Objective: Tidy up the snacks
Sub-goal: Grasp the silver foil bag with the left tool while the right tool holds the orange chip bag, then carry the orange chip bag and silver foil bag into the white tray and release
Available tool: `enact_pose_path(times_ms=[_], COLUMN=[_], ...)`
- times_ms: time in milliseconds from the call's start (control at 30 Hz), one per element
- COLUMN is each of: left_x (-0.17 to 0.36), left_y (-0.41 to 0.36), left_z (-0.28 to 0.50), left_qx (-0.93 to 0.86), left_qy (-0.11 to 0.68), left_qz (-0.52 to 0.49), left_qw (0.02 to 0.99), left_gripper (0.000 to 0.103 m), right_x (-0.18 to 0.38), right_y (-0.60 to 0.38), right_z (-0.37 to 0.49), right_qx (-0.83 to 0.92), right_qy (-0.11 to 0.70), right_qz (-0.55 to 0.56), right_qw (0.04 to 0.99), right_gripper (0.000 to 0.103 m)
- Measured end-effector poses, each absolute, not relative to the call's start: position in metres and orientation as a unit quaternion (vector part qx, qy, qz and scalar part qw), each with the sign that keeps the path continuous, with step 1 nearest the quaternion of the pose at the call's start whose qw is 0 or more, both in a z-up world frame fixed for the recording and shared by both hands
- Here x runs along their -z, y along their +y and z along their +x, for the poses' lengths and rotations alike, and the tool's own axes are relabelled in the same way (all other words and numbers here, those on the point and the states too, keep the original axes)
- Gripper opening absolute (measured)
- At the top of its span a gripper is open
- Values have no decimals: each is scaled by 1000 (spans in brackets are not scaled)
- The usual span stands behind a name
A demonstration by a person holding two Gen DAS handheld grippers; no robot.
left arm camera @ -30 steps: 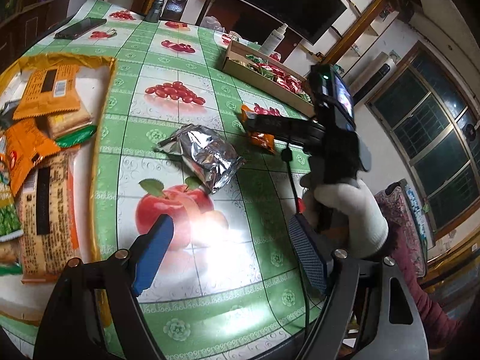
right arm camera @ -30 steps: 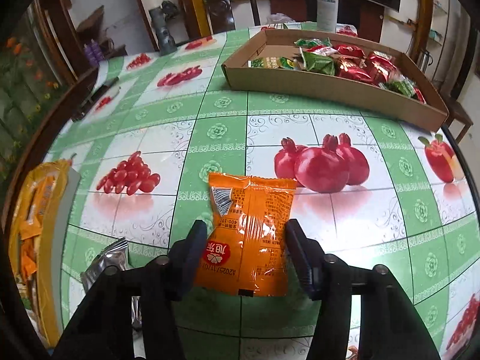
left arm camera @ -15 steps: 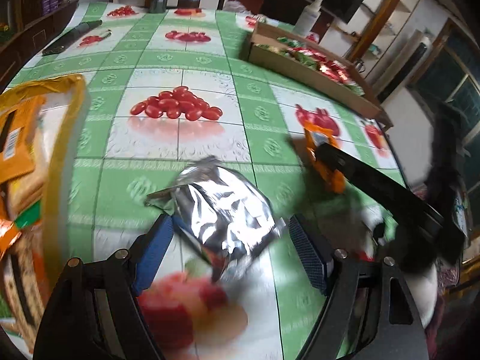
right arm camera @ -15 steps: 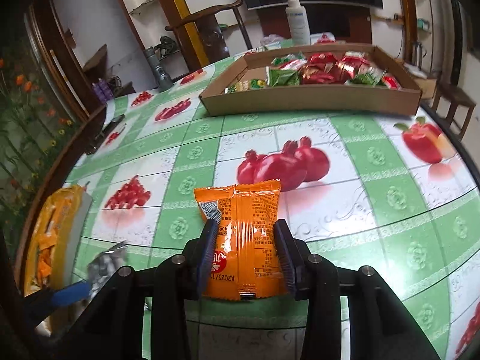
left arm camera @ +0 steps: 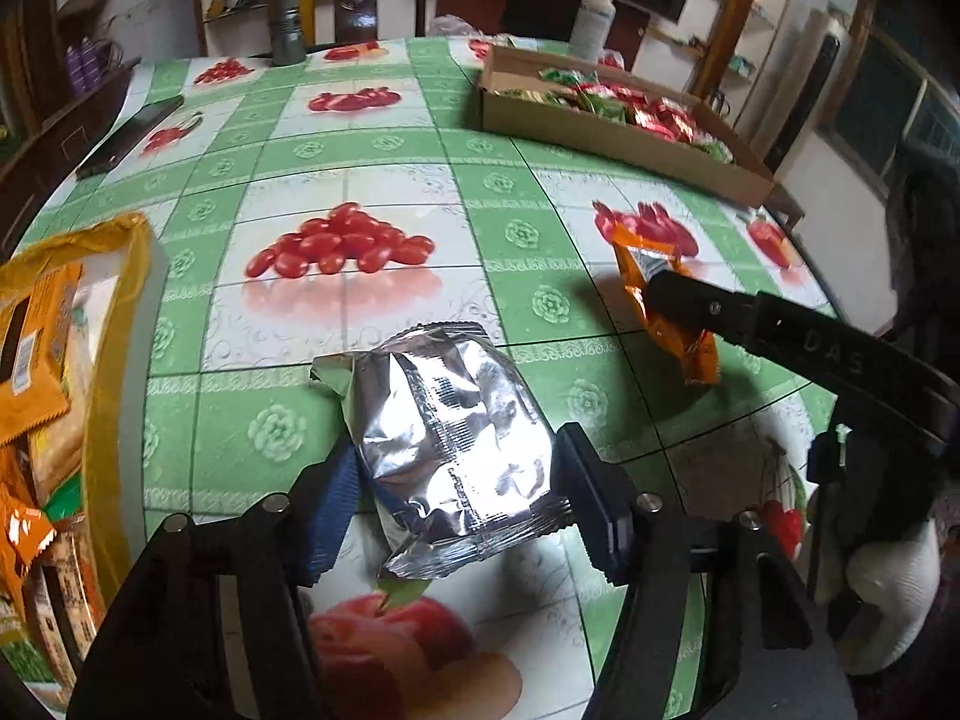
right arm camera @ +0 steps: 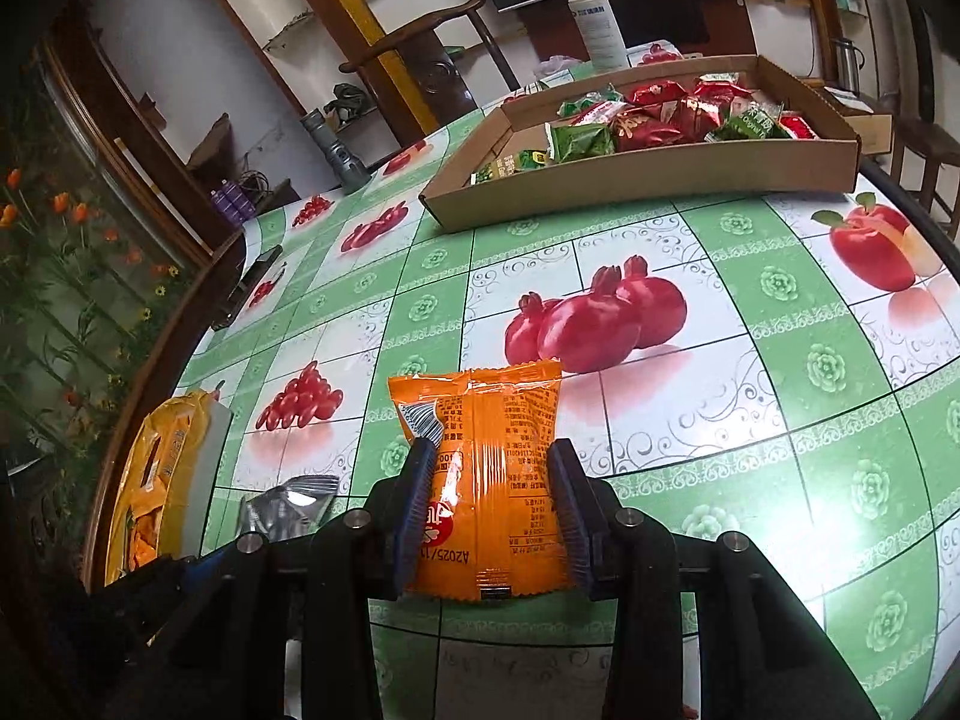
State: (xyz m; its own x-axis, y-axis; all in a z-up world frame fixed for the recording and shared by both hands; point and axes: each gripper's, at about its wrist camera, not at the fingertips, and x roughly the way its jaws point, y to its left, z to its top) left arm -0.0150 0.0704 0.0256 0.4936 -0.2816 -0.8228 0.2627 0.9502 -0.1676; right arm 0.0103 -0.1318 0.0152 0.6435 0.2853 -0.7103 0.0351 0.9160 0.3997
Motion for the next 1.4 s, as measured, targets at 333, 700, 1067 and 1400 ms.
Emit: enact_pose_path(times_ms=[333,700,1067,1400], left_x=[-65,-82,-55,-50], left_y=[145,269,311,309], left_z=[-56,-98,-108,-112], left_qx=[160,53,52,39], left_qy=[437,383,386,383], left_qz=[-124,-180,-221,-181], left_qw=[877,904,894,905], left_gripper=[62,63,63,63], right_x=[-16,-19,-54,-67], right_y=[-121,-107,-31,85], right_z=[9,2,-21,-30], right_qx=[-89,-76,-159,-266], right_qy=[405,390,401,429], right_qz=[179,140,109,64], right_qw=[892,907,896,861], right_gripper=[40,40,40,40])
